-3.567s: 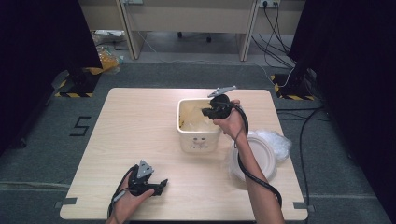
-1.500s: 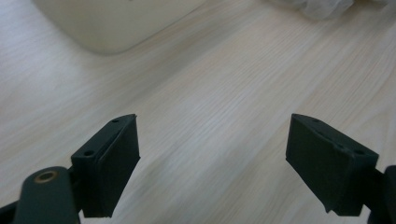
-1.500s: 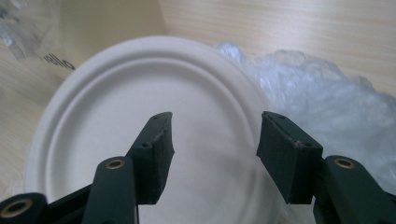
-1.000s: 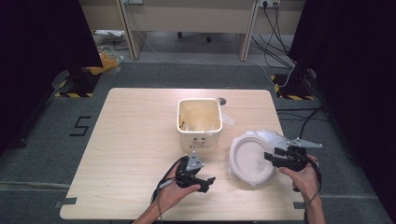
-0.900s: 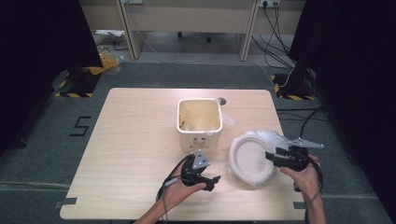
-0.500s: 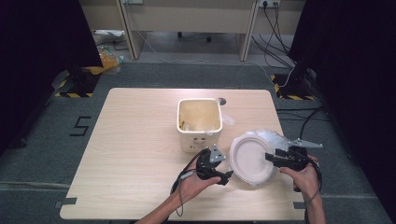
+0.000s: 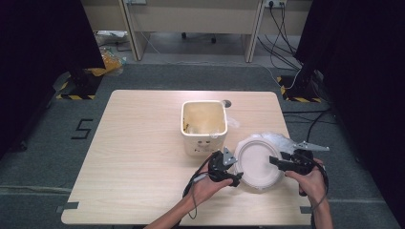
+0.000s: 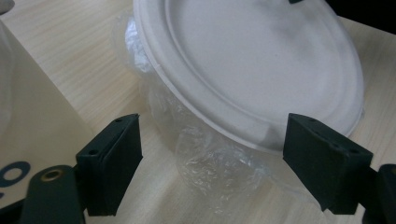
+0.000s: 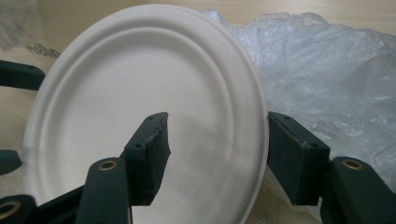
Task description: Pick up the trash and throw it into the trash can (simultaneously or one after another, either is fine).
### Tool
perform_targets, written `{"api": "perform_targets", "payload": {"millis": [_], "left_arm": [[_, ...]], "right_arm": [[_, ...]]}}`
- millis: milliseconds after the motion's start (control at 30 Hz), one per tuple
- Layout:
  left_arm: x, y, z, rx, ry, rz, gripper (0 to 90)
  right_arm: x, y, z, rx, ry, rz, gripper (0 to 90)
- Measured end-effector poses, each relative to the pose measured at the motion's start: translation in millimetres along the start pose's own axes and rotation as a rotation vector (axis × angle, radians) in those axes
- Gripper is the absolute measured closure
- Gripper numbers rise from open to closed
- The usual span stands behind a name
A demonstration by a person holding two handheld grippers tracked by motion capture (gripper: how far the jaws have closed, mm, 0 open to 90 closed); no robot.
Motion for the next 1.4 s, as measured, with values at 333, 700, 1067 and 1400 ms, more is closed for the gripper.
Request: {"api": "perform_targets", "payload": {"millis": [333,700,1067,1400], "left_arm": [[6.4,-7.3,2.2,-0.025,-0.022,-0.012,21.1],[17.6,-20.0,0.5,-0.03,-0.015,-0.053,25.4],[9.8,-20.8,-5.1,-0.039,-0.012,-0.044,24.3],[-33.9,-30.0,-9.6,-0.05,-0.035,-0.009,21.2]], "right_arm": [[-8.3,13.5,-19.0,-0.026,0.063,0.047,44.1],[-6.2,19.1,-43.0,-0.008,0.197,0.07,48.1],[-2.4,18.2,-56.6,-0.069,0.21,0.04,73.1],[-10.5,24.6,-62.2,-0.079,0.232,0.074,83.7]]}}
Point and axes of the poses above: each handheld gripper's, and its own axes: x roughly forward along the jaws, y roughly out of its top, z roughly to its right, the point moved 10 cm from there along x, roughly forward along the jaws, and after that the axes turned 3 degrees about z, right-handed, at the moved point
